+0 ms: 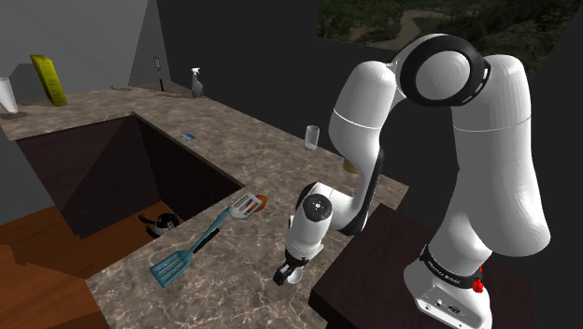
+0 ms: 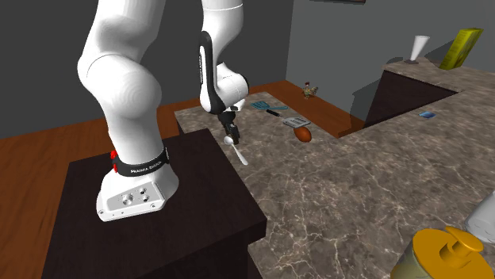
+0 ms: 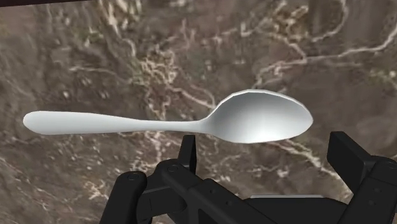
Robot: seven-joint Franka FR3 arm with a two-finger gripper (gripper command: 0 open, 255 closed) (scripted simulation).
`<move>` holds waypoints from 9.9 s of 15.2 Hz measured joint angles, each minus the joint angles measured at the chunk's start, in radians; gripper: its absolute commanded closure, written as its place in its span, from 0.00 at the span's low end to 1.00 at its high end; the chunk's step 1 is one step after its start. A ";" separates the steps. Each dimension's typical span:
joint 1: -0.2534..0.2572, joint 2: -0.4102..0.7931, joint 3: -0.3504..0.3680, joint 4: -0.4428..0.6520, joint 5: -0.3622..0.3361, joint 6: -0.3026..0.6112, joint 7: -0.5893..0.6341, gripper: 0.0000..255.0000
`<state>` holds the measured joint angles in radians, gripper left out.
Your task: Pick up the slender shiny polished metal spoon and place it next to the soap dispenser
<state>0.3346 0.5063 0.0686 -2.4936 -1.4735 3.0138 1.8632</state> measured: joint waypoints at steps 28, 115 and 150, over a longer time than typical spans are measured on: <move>-0.212 -0.304 0.265 -0.196 0.576 -0.086 -0.536 1.00; -0.671 -0.020 -0.324 0.895 1.683 -0.798 -2.524 1.00; -0.787 0.391 -0.273 1.178 1.769 -0.679 -2.617 1.00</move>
<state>-0.4522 0.8978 -0.2044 -1.3158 0.2954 2.3350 -0.7536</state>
